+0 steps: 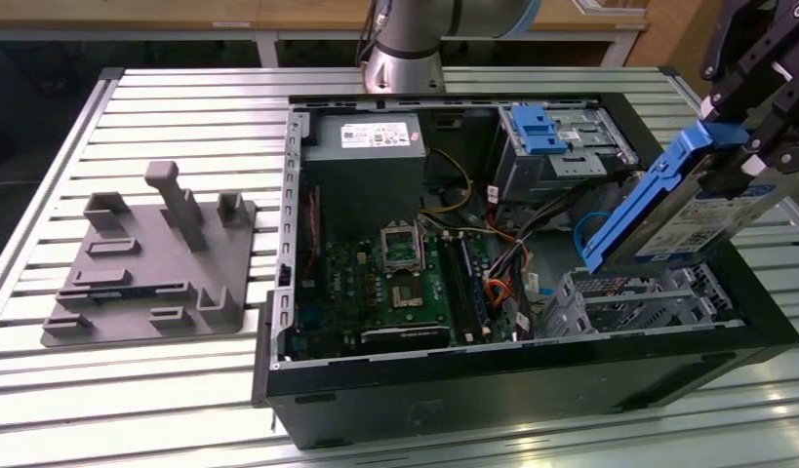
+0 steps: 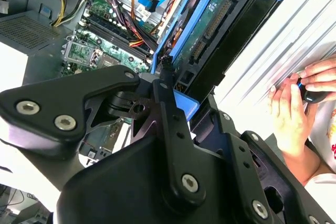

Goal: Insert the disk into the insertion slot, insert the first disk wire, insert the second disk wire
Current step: 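Insert the disk into the insertion slot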

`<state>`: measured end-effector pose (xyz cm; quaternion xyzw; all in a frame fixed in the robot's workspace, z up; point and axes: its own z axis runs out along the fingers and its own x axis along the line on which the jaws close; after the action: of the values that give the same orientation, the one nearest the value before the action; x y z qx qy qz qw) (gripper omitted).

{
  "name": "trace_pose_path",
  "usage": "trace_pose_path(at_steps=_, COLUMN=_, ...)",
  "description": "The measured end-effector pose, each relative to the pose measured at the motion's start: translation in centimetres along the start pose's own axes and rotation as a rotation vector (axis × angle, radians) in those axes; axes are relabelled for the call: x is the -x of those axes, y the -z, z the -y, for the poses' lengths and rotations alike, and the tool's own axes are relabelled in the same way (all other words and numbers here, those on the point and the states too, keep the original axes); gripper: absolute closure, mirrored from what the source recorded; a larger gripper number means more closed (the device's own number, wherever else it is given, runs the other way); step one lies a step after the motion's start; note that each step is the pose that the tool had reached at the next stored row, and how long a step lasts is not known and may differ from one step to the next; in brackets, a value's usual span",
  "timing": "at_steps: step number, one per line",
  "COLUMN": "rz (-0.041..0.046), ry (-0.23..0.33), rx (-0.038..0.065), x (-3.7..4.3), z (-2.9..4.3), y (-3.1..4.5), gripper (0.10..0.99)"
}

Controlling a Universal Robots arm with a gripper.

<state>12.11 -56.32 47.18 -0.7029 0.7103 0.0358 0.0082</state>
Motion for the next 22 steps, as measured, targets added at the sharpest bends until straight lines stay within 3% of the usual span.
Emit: trace_pose_path(at_steps=22, rz=0.0001, ry=-0.003, rx=0.000, x=-0.27, z=0.18, y=-0.54, gripper=0.725)
